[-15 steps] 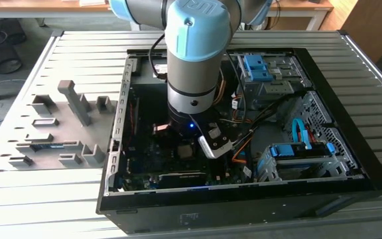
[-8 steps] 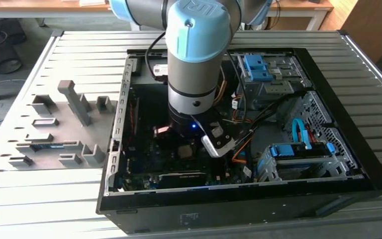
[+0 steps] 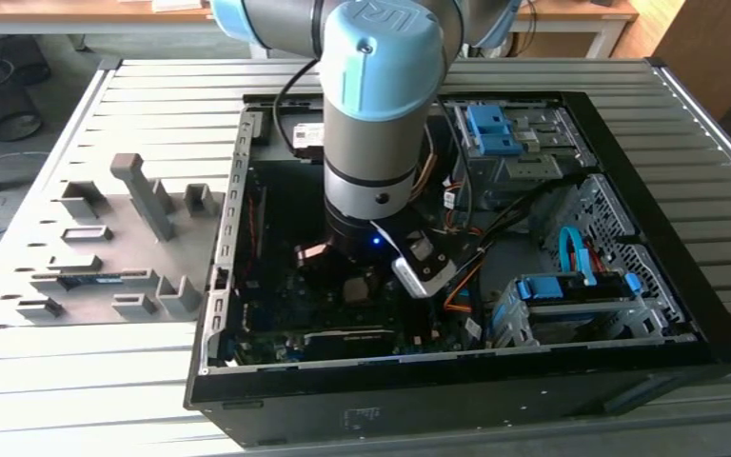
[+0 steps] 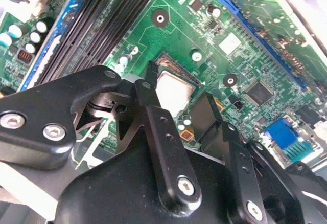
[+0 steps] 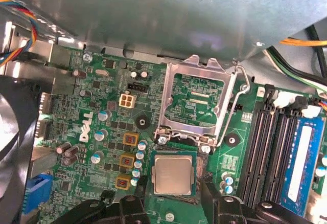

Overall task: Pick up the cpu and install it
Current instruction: 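Place the cpu into insertion slot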

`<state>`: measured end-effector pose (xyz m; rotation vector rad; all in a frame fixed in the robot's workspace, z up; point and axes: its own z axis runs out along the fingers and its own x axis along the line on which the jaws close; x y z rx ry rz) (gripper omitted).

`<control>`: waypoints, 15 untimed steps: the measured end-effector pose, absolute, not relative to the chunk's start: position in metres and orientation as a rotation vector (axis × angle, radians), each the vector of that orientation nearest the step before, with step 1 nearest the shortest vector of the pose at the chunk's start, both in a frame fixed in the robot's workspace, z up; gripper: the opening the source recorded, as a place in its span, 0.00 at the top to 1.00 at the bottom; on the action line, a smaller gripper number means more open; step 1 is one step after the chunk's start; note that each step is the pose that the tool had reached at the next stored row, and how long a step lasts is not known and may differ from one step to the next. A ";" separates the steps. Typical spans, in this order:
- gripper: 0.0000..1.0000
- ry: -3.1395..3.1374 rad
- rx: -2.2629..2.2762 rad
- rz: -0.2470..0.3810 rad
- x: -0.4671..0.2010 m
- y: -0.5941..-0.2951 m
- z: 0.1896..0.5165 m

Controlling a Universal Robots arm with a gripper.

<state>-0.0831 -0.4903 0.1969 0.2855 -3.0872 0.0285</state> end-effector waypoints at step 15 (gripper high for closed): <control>0.47 -3.085 0.324 0.009 -0.088 -0.485 0.193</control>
